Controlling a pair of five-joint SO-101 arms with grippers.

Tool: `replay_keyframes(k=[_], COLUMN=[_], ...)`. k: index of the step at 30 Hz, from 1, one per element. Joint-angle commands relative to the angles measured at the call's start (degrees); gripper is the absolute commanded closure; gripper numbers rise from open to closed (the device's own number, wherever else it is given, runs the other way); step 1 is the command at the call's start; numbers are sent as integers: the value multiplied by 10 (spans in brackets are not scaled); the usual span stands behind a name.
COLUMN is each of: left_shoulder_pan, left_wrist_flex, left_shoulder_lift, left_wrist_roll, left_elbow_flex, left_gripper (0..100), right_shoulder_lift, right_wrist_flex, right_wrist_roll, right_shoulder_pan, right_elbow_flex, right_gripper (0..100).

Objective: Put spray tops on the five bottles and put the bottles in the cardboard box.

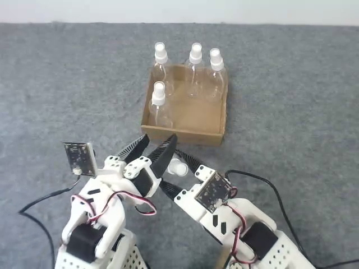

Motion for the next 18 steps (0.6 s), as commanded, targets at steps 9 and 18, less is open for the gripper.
replay_keyframes(k=[9, 18], left_shoulder_pan=[-76, -133], left_wrist_flex=[7, -9], left_shoulder_lift=[-11, -10], left_wrist_roll=[18, 13], left_elbow_flex=[-42, -50], left_gripper=[769, 823], right_shoulder_lift=[-14, -14], right_wrist_flex=[5, 8], right_wrist_roll=[11, 11], right_shoulder_pan=[-7, -7], right_elbow_flex=[-4, 3], right_gripper=[993, 993])
